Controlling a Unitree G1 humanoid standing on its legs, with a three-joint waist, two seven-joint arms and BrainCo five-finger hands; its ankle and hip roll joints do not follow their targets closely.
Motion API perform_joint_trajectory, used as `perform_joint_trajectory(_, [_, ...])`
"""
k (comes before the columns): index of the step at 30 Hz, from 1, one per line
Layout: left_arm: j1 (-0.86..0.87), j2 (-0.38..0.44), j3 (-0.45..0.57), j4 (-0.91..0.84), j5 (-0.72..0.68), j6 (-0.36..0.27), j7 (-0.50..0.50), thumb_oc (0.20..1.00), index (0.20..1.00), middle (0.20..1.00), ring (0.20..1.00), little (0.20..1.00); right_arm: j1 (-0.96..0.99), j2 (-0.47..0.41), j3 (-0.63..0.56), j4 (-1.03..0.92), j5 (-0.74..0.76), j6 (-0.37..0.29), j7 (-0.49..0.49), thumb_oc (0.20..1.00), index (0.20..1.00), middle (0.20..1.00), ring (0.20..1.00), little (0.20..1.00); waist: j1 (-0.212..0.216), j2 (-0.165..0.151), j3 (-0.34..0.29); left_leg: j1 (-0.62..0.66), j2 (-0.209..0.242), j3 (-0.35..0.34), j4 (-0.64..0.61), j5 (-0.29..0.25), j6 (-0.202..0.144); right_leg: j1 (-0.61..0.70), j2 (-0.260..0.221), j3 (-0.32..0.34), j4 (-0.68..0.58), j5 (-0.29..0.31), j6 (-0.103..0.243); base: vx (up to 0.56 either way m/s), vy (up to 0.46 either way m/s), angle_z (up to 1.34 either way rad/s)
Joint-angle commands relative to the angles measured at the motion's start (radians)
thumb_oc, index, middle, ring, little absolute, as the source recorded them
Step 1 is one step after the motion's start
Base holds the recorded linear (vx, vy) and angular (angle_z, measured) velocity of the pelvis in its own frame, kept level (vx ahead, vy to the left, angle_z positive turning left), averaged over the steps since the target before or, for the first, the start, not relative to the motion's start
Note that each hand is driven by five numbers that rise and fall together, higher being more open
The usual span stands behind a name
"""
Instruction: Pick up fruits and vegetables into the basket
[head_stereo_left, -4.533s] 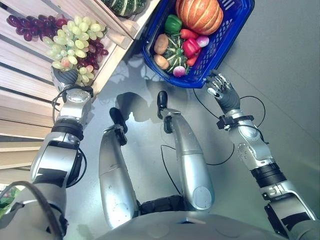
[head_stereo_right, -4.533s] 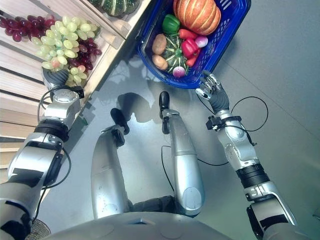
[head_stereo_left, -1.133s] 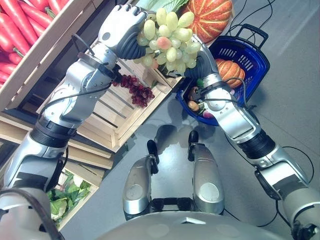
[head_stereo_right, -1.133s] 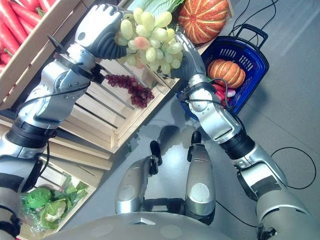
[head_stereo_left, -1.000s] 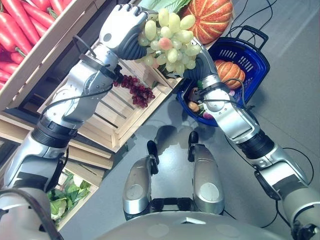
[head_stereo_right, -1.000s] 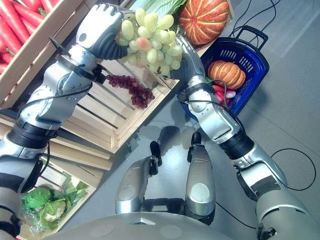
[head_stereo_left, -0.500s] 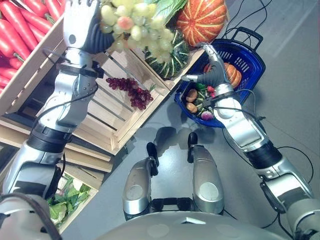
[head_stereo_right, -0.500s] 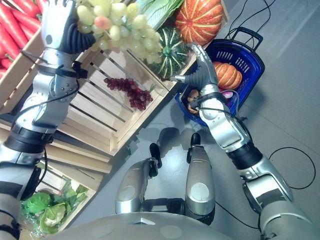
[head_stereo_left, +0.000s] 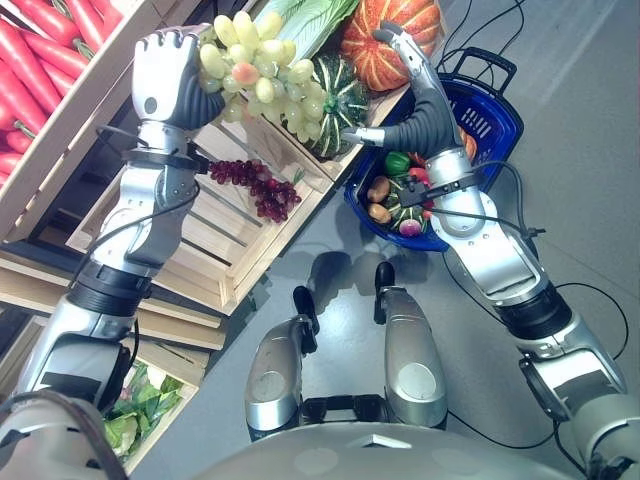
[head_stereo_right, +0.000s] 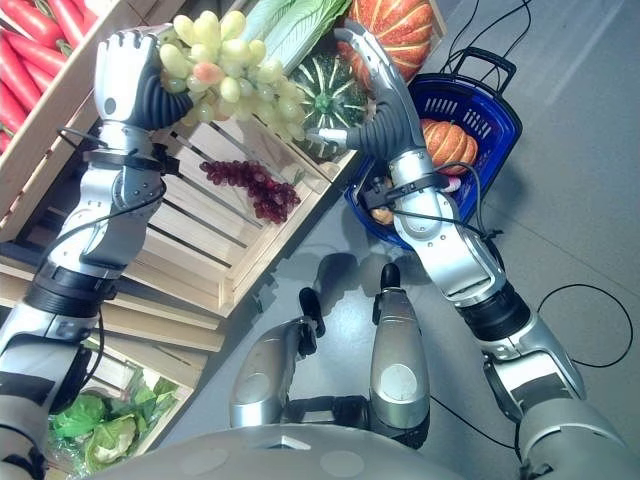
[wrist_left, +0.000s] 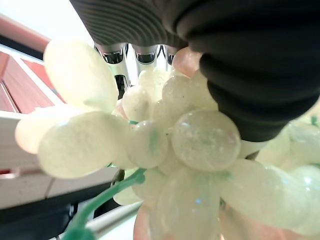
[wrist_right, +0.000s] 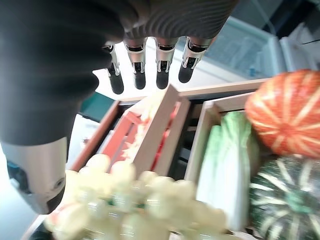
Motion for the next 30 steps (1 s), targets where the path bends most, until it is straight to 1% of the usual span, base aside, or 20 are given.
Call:
perform_joint_trajectory(1, [-0.068, -0.016, -0.029, -0.053, 0.040, -0.021, -0.001, 0.200, 0.200, 0.200, 0.200, 0.200, -0.031, 0.057, 0.037, -0.090, 0.015, -0.055, 0.007, 1.000, 1.000, 1.000, 1.000, 1.000, 0.013, -0.011, -0.131, -0.028, -0.023, 0.012, 0.057, -0.075, 0.027, 0.090, -0.069, 0.000, -0.059, -0.047, 0.116, 0.00, 0.000, 0.00])
perform_joint_trajectory(6, [-0.100, -0.017, -0.077, -0.066, 0.070, -0.035, -0.040, 0.200, 0.200, 0.200, 0.200, 0.200, -0.064, 0.074, 0.057, -0.088, 0.036, -0.016, -0.017, 1.000, 1.000, 1.000, 1.000, 1.000, 0.016, -0.010, -0.128, -0.028, -0.022, 0.012, 0.059, -0.074, 0.026, 0.090, -0.069, -0.001, -0.057, -0.046, 0.115, 0.00, 0.000, 0.00])
perform_joint_trajectory(12, [-0.139, -0.027, -0.123, -0.084, 0.069, -0.012, -0.072, 0.200, 0.200, 0.200, 0.200, 0.200, -0.063, 0.089, 0.051, -0.060, 0.067, 0.033, -0.094, 1.000, 1.000, 1.000, 1.000, 1.000, 0.007, -0.008, -0.127, -0.026, -0.022, 0.016, 0.056, -0.073, 0.027, 0.088, -0.068, 0.003, -0.060, -0.043, 0.117, 0.00, 0.000, 0.00])
perform_joint_trajectory(13, [-0.141, -0.026, -0.124, -0.088, 0.068, -0.017, -0.069, 0.200, 0.200, 0.200, 0.200, 0.200, -0.063, 0.090, 0.048, -0.055, 0.075, 0.023, -0.103, 1.000, 1.000, 1.000, 1.000, 1.000, 0.007, -0.008, -0.126, -0.025, -0.022, 0.017, 0.055, -0.073, 0.027, 0.089, -0.068, 0.004, -0.061, -0.042, 0.117, 0.00, 0.000, 0.00])
perform_joint_trajectory(15, [-0.147, -0.030, -0.126, -0.096, 0.062, -0.008, -0.065, 0.200, 0.200, 0.200, 0.200, 0.200, -0.051, 0.094, 0.037, -0.052, 0.098, -0.027, -0.113, 1.000, 1.000, 1.000, 1.000, 1.000, 0.002, -0.006, -0.125, -0.025, -0.021, 0.017, 0.052, -0.071, 0.026, 0.087, -0.066, 0.005, -0.061, -0.042, 0.118, 0.00, 0.000, 0.00])
perform_joint_trajectory(16, [-0.148, -0.031, -0.127, -0.095, 0.056, -0.006, -0.065, 0.200, 0.200, 0.200, 0.200, 0.200, -0.048, 0.095, 0.035, -0.052, 0.101, -0.031, -0.113, 1.000, 1.000, 1.000, 1.000, 1.000, 0.002, -0.006, -0.125, -0.025, -0.021, 0.017, 0.052, -0.071, 0.026, 0.087, -0.066, 0.006, -0.060, -0.042, 0.118, 0.00, 0.000, 0.00])
perform_joint_trajectory(18, [-0.153, -0.037, -0.128, -0.098, 0.014, 0.009, -0.072, 0.200, 0.200, 0.200, 0.200, 0.200, -0.039, 0.102, 0.028, -0.060, 0.100, -0.063, -0.118, 1.000, 1.000, 1.000, 1.000, 1.000, -0.003, -0.004, -0.127, -0.025, -0.022, 0.018, 0.050, -0.070, 0.026, 0.084, -0.066, 0.010, -0.062, -0.041, 0.119, 0.00, 0.000, 0.00])
perform_joint_trajectory(19, [-0.153, -0.045, -0.127, -0.102, -0.021, 0.022, -0.080, 0.200, 0.200, 0.200, 0.200, 0.200, -0.037, 0.109, 0.026, -0.069, 0.101, -0.077, -0.101, 1.000, 1.000, 1.000, 1.000, 1.000, -0.004, -0.002, -0.126, -0.025, -0.022, 0.018, 0.050, -0.070, 0.028, 0.082, -0.066, 0.011, -0.060, -0.041, 0.120, 0.00, 0.000, 0.00])
perform_joint_trajectory(21, [-0.145, -0.067, -0.115, -0.104, -0.103, 0.024, -0.096, 0.200, 0.200, 0.200, 0.200, 0.200, -0.037, 0.127, 0.028, -0.094, 0.110, -0.116, -0.066, 1.000, 1.000, 1.000, 1.000, 1.000, -0.004, 0.003, -0.127, -0.024, -0.024, 0.017, 0.046, -0.069, 0.029, 0.079, -0.066, 0.014, -0.058, -0.042, 0.120, 0.00, 0.039, 0.00])
perform_joint_trajectory(22, [-0.141, -0.072, -0.110, -0.109, -0.137, 0.022, -0.114, 0.200, 0.200, 0.200, 0.200, 0.200, -0.034, 0.132, 0.029, -0.104, 0.129, -0.119, -0.051, 1.000, 1.000, 1.000, 1.000, 1.000, -0.003, 0.004, -0.128, -0.024, -0.025, 0.017, 0.046, -0.069, 0.029, 0.079, -0.066, 0.014, -0.057, -0.043, 0.120, 0.01, 0.031, -0.01])
perform_joint_trajectory(23, [-0.135, -0.083, -0.105, -0.115, -0.175, 0.019, -0.141, 0.200, 0.200, 0.200, 0.200, 0.200, -0.035, 0.141, 0.034, -0.111, 0.178, -0.123, -0.025, 1.000, 1.000, 1.000, 1.000, 1.000, -0.001, 0.005, -0.129, -0.024, -0.026, 0.016, 0.047, -0.069, 0.029, 0.080, -0.068, 0.014, -0.058, -0.044, 0.120, 0.00, 0.000, 0.00])
perform_joint_trajectory(25, [-0.124, -0.102, -0.091, -0.135, -0.207, 0.011, -0.179, 0.200, 0.200, 0.200, 0.200, 0.200, -0.041, 0.160, 0.048, -0.115, 0.239, -0.139, 0.055, 1.000, 1.000, 1.000, 1.000, 1.000, 0.003, 0.011, -0.130, -0.024, -0.028, 0.012, 0.046, -0.066, 0.028, 0.080, -0.070, 0.014, -0.057, -0.044, 0.119, 0.00, 0.000, 0.00])
perform_joint_trajectory(27, [-0.126, -0.114, -0.085, -0.146, -0.247, 0.010, -0.214, 0.200, 0.200, 0.200, 0.200, 0.200, -0.052, 0.169, 0.065, -0.115, 0.248, -0.141, 0.089, 1.000, 1.000, 1.000, 1.000, 1.000, 0.008, 0.013, -0.131, -0.022, -0.030, 0.009, 0.045, -0.065, 0.029, 0.082, -0.073, 0.013, -0.056, -0.046, 0.118, 0.00, 0.000, 0.00])
perform_joint_trajectory(29, [-0.125, -0.122, -0.073, -0.155, -0.297, -0.016, -0.254, 0.200, 0.200, 0.200, 0.200, 0.200, -0.056, 0.161, 0.087, -0.107, 0.246, -0.145, 0.127, 1.000, 1.000, 1.000, 1.000, 1.000, 0.016, 0.014, -0.136, -0.023, -0.032, 0.005, 0.044, -0.063, 0.029, 0.084, -0.075, 0.009, -0.056, -0.048, 0.117, 0.00, -0.002, 0.02])
perform_joint_trajectory(30, [-0.124, -0.121, -0.070, -0.158, -0.304, -0.019, -0.258, 0.200, 0.200, 0.200, 0.200, 0.200, -0.056, 0.158, 0.090, -0.106, 0.244, -0.145, 0.130, 1.000, 1.000, 1.000, 1.000, 1.000, 0.017, 0.014, -0.137, -0.023, -0.032, 0.004, 0.044, -0.063, 0.029, 0.085, -0.075, 0.009, -0.056, -0.048, 0.117, 0.00, -0.008, 0.04])
